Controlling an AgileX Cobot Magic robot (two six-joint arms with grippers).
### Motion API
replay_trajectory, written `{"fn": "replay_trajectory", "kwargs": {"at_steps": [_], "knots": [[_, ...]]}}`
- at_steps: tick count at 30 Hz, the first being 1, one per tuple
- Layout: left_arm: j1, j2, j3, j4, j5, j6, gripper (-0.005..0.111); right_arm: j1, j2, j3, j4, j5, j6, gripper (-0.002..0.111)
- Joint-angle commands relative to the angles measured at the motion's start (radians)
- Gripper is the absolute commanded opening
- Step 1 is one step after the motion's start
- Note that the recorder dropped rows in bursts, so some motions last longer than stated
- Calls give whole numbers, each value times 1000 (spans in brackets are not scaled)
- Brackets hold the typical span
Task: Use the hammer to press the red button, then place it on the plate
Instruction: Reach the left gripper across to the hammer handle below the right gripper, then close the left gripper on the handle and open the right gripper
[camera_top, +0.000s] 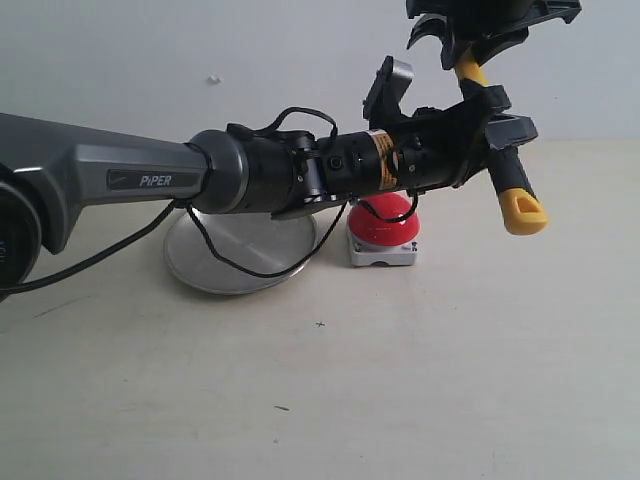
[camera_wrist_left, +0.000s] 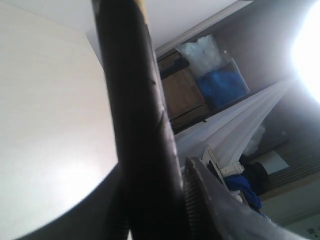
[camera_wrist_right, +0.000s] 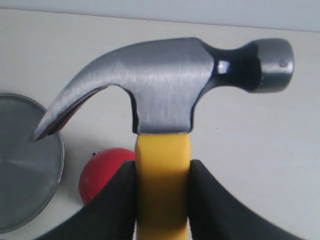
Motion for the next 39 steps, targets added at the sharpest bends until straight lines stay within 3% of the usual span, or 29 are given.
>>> {"fn": "replay_trajectory", "kwargs": {"at_steps": [1,4,6,10,17,18,22,28,31,39], "knots": [[-3,-8,-5,11,-23,55,0,-1,-16,0,0,4,-2,16],[-3,-8,-5,16,-23,64,0,-1,-18,0,0,13,-2,52],[-3,-8,-5,27,-23,76,0,-1,-29,0,0,17,10,68],[28,-13,-5,82,-23,76,0,-1,-120,0,-3,17,10,69],[97,-77,-5,494,90,-52,0,-1,-354,0,-71,17,-21,69],[99,-101,-5,633,141,-132,0,-1,-402,0,-73,17,-45,67],[99,-153,-5,846,195,-267,0,-1,-489,28,-78,17,-47,48],[141,-243,61,869,197,-281,0,-1,-659,227,20,17,-118,0],[167,-290,140,869,197,-249,0,-1,-768,391,20,-12,-118,0],[206,-392,394,869,263,-128,0,-1,-1138,984,64,-503,-118,0]]}}
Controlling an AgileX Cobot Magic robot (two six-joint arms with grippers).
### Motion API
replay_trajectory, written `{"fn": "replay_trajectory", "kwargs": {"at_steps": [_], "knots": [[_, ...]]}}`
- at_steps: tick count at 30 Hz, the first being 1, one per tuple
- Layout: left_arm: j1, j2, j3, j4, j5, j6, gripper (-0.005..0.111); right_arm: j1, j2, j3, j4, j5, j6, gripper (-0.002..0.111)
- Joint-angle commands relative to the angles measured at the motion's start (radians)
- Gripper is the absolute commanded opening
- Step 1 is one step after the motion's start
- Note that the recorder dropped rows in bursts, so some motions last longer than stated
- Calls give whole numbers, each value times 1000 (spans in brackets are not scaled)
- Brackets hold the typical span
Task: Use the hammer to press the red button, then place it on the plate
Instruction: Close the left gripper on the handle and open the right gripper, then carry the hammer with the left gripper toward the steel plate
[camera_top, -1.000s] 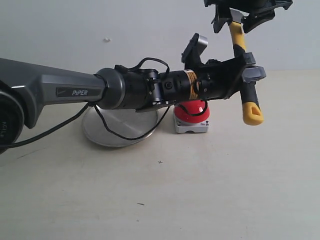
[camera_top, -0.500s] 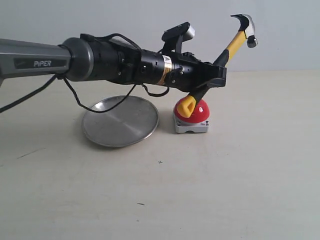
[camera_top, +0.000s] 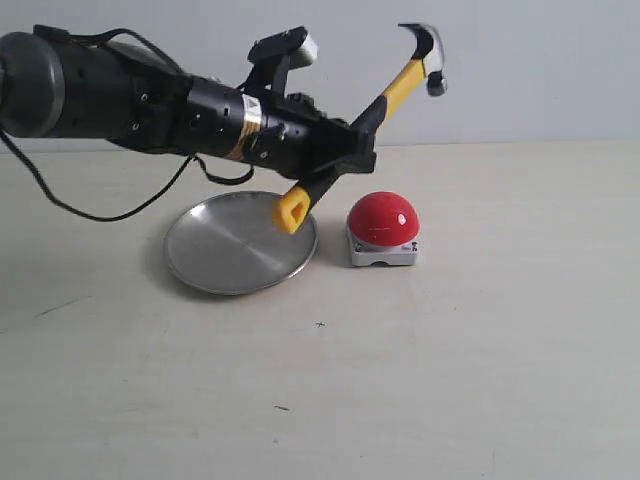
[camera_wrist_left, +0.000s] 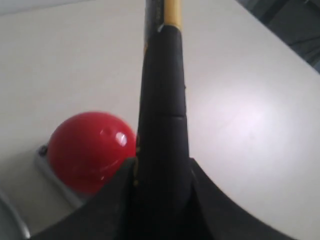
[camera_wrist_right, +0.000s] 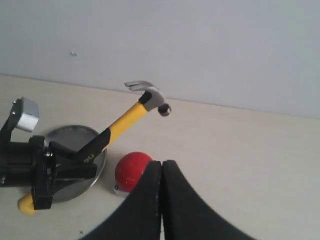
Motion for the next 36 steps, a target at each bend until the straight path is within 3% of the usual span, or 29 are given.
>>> {"fn": "replay_trajectory", "kwargs": {"at_steps": [1,7,16,21,36], "knots": [[7,-76,111,-21,72,77,0,-1,-213,355,58,-322,-10,0],[7,-149,198,-21,77,145,0,-1,-463,798,63,-695,-10,0],[5,-270,340,-21,113,201,0,-1,-691,1219,108,-1058,-4,0],[5,-289,397,-21,136,221,0,-1,-769,1339,101,-1183,-10,0],[-26,-285,433,-21,190,242,0,-1,-926,1467,85,-1283,28,0]]}}
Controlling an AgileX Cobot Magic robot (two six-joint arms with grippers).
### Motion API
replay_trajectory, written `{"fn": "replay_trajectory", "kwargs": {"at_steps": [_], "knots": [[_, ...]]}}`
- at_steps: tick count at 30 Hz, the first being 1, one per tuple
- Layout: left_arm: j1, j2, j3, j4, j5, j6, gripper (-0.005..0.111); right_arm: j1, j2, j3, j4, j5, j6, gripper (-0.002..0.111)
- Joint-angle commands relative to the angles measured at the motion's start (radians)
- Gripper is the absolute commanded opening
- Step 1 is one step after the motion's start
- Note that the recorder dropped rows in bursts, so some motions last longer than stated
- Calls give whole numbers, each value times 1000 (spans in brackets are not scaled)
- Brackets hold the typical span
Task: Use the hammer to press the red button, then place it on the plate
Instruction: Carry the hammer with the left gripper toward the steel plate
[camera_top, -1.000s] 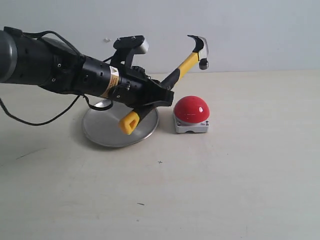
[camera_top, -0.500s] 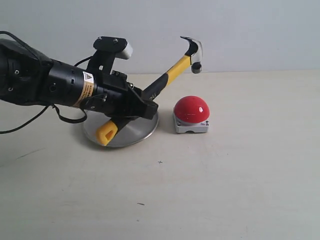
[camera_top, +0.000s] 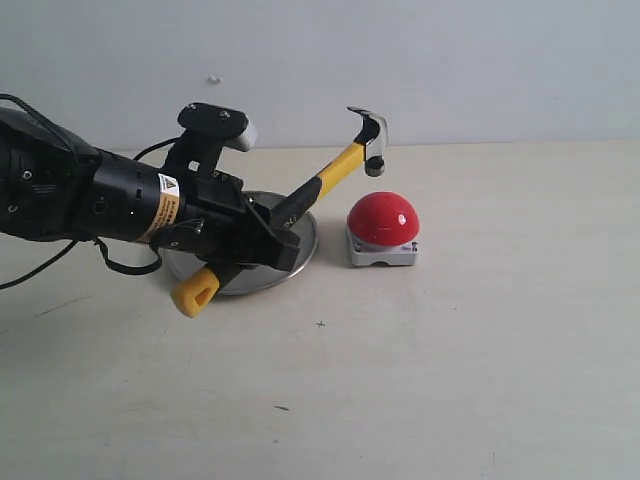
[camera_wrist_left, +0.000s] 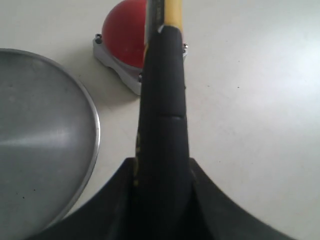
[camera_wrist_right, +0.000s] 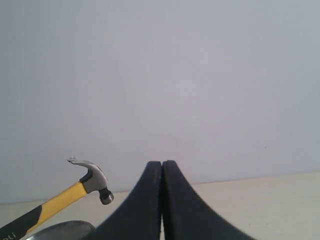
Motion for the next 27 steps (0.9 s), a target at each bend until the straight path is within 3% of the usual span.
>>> {"fn": "replay_trajectory", "kwargs": {"at_steps": [1,12,20,27], "knots": [[-24,-20,-7,-27,20,20,0,-1,-44,43,-7,-61,2,0],[-59,1,-7,-27,43,22,0,-1,-100,43,-22,-10,-3,0],[-59,20,-21,-55,172,22,0,-1,-100,43,-11,86,2,0],[-59,16,-109,-57,113,22,0,-1,-100,43,-4,84,2,0]]}}
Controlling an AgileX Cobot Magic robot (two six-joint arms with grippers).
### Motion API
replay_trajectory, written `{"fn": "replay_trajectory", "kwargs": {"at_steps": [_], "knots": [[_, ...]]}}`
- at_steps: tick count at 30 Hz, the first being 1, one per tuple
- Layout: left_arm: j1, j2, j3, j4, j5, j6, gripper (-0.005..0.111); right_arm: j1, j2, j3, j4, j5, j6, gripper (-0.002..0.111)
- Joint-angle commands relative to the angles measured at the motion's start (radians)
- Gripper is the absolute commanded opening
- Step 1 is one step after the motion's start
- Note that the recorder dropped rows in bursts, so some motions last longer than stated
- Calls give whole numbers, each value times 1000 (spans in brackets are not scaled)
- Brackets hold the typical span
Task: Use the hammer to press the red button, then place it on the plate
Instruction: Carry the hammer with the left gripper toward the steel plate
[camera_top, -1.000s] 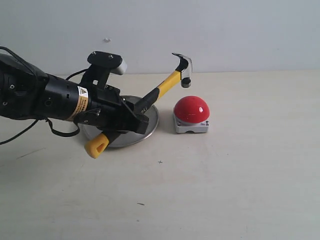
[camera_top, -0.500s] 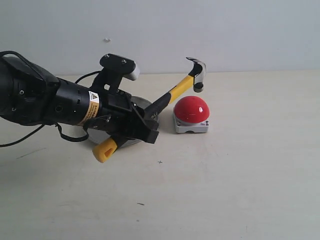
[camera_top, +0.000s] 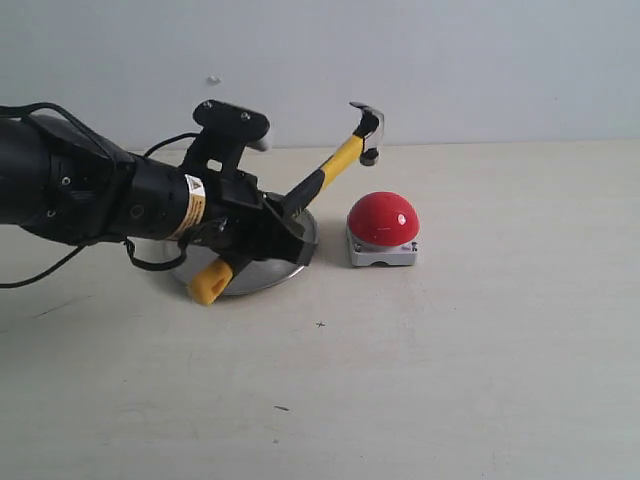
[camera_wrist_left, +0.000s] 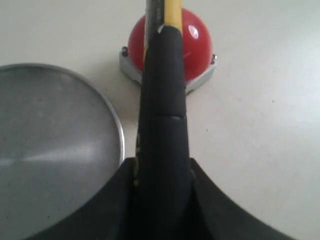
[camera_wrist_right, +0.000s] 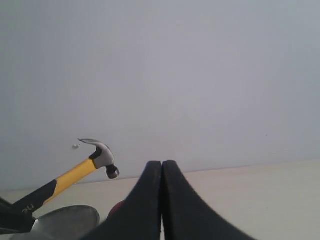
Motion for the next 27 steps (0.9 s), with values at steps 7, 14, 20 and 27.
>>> {"fn": "replay_trajectory", "kwargs": {"at_steps": [7,14,20,27], "knots": [[-1,-38,-84,-32,-64,3,0,-1,-4,4,13,1,0,0],[-1,44,-69,-39,-103,-4,0,-1,-4,4,13,1,0,0],[-1,143,-69,-63,-176,-40,0,-1,-4,4,13,-1,0,0],[1,22,-71,-65,-164,-37,0,-1,-4,4,13,-1,0,0]]}}
